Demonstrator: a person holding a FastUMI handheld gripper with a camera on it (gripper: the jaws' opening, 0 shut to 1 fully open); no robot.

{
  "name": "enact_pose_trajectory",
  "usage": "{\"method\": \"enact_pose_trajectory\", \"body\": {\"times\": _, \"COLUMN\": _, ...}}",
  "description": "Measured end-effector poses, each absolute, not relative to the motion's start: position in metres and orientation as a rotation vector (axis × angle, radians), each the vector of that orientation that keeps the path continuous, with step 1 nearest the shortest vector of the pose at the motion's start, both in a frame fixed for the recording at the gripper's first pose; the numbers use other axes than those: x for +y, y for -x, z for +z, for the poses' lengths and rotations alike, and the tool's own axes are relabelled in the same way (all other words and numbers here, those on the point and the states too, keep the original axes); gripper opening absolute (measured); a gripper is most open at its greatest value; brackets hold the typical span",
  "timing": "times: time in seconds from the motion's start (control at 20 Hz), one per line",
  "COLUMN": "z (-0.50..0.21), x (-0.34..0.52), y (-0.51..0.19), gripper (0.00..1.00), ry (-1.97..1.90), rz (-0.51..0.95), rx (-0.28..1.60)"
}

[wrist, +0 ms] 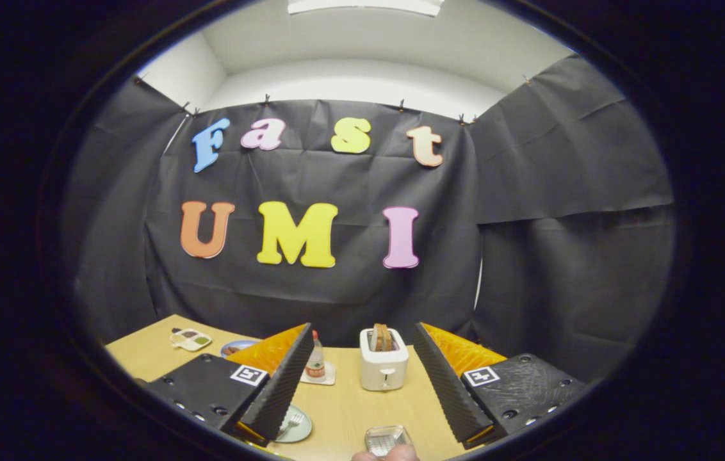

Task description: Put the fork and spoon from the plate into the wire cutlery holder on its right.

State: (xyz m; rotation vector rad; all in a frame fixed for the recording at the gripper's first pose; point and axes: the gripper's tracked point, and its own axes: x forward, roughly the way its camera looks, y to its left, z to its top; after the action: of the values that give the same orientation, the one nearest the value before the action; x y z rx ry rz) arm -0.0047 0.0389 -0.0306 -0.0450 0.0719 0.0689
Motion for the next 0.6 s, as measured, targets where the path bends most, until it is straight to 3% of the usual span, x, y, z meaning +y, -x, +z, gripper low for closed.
{"method": "enact_pose_trajectory", "body": {"times": 0.6, "z": -0.218, "x": 0.140, "y": 0.019, "gripper": 0.95, "ry": 0.039, "rz": 0.172, "rx": 0.530}}
